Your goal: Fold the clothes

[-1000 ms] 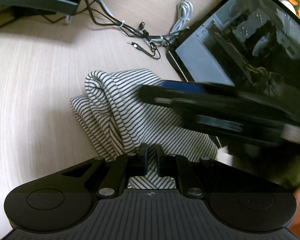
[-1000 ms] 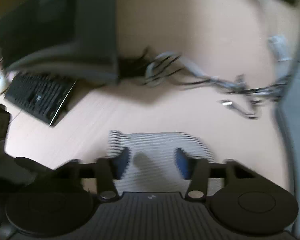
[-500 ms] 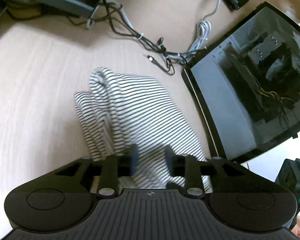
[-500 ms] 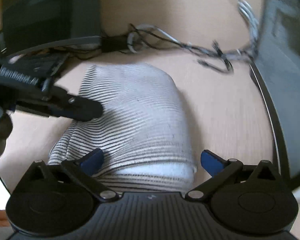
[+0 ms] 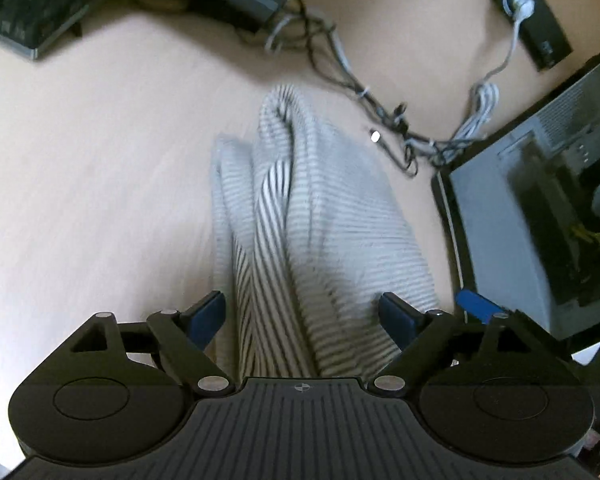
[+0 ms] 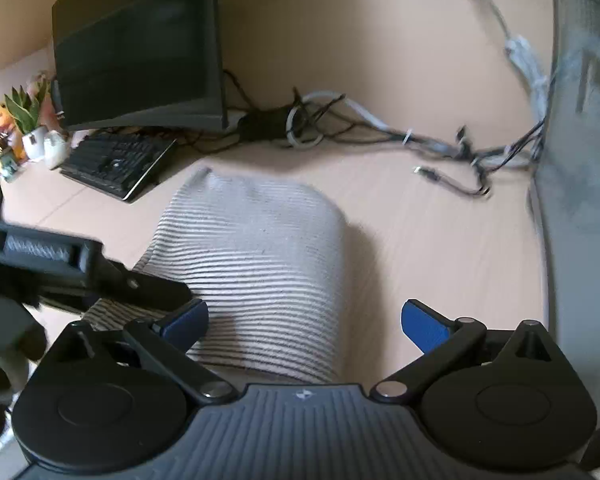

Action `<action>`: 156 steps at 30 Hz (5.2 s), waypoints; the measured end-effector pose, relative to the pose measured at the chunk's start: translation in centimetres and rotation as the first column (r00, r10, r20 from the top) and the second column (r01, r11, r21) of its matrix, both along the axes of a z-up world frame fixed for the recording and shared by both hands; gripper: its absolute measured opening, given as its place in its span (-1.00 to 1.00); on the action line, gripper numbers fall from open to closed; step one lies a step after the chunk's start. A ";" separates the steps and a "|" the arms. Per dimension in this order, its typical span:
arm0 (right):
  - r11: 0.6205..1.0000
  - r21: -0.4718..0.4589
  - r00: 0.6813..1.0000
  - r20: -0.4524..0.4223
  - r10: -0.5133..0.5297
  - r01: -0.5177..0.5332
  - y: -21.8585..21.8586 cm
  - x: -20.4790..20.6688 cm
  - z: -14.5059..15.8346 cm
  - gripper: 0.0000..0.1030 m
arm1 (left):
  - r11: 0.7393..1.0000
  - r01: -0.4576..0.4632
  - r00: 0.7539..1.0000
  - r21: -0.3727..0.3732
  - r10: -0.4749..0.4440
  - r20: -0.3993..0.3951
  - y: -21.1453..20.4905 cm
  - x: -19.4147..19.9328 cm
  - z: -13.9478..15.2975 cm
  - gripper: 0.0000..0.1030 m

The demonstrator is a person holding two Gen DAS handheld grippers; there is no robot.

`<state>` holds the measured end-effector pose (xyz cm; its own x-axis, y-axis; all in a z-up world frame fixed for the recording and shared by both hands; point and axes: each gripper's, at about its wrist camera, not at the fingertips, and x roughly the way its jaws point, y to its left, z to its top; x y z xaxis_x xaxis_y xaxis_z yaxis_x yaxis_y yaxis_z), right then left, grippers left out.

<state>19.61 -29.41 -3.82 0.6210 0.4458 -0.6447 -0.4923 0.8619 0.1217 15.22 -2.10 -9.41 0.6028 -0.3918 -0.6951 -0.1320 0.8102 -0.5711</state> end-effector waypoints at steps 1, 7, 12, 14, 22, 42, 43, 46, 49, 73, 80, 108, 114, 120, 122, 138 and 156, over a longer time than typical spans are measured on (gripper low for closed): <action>1.000 0.008 1.000 -0.012 0.006 -0.006 0.0 0.2 -0.3 1.00 | 1.000 -0.005 1.000 -0.004 0.005 -0.008 -0.3 0.0 -0.5 0.71; 0.999 0.053 0.999 -0.043 -0.006 0.009 -0.3 1.7 -0.5 1.00 | 1.000 -0.009 1.000 0.009 0.009 -0.014 -0.9 0.3 -0.7 0.71; 0.999 0.031 0.996 -0.088 -0.006 0.009 -0.1 2.9 -1.2 1.00 | 1.000 -0.025 0.999 -0.001 0.025 -0.034 -0.7 0.4 -0.8 0.70; 0.999 0.034 0.994 -0.109 0.000 0.004 -0.1 3.5 -1.5 1.00 | 1.000 -0.030 0.999 -0.001 0.030 -0.034 -0.6 0.4 -0.9 0.70; 0.998 0.055 0.996 -0.087 0.009 -0.004 -0.7 3.8 -1.4 0.74 | 0.998 -0.057 0.998 -0.001 0.057 -0.022 -0.4 -0.1 -1.2 0.67; 0.985 0.174 0.981 -0.189 0.033 0.000 -2.2 4.9 -3.4 0.81 | 0.997 -0.029 0.999 0.070 0.031 -0.031 -0.8 1.7 -1.1 0.58; 0.984 0.179 0.980 -0.195 0.037 -0.002 -2.3 5.0 -3.5 0.86 | 0.998 -0.017 0.999 0.065 0.019 -0.027 -0.8 1.7 -1.2 0.53; 0.980 0.198 0.975 -0.216 0.041 0.002 -2.4 5.5 -4.0 0.96 | 0.999 -0.024 0.999 0.022 0.025 -0.028 -0.3 1.7 -1.4 0.55; 0.976 0.214 0.971 -0.227 0.074 -0.024 -1.9 6.5 -4.2 0.96 | 1.000 -0.024 0.999 -0.002 0.024 -0.027 -0.1 1.8 -1.6 0.59; 0.854 0.317 0.886 -0.078 0.457 -0.413 17.2 7.6 2.3 -0.04 | 0.943 -0.332 0.940 0.010 0.330 0.082 13.0 -5.0 2.7 0.07; 0.902 0.210 0.906 -0.117 0.407 -0.378 19.4 10.2 0.5 -0.02 | 0.955 -0.297 0.953 0.011 0.295 0.069 15.3 -2.0 0.7 0.11; 0.899 0.002 0.898 0.028 0.439 -0.439 20.4 1.2 0.4 -0.18 | 0.990 -0.123 0.985 0.068 0.114 0.130 20.6 6.1 -0.3 -0.18; 0.897 -0.008 0.897 -0.002 0.443 -0.443 20.9 2.3 0.6 -0.12 | 0.992 -0.114 0.986 0.063 0.104 0.132 21.0 6.6 -0.4 -0.18; 0.947 0.138 0.956 0.019 0.292 -0.291 16.9 6.3 3.1 0.66 | 0.986 -0.163 0.973 0.039 0.154 0.170 21.9 3.5 2.4 0.37; 0.965 0.147 0.972 -0.052 0.227 -0.217 15.8 8.4 1.2 0.66 | 0.979 -0.198 0.970 0.047 0.189 0.156 22.0 1.7 2.9 0.63; 0.973 0.084 0.975 -0.019 0.220 -0.217 16.4 7.5 0.5 -0.04 | 0.994 0.009 0.999 -0.105 -0.005 0.037 18.3 4.8 -4.7 0.30; 0.966 -0.014 0.956 0.135 0.259 -0.260 18.6 1.6 1.7 0.15 | 1.000 -0.024 0.999 0.005 0.024 0.043 20.4 3.5 -3.1 0.45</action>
<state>21.21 -10.85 -2.10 0.5647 0.6052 -0.5611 -0.7109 0.7021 0.0419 18.68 18.27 -12.48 0.6412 -0.3734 -0.6704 -0.1268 0.8101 -0.5724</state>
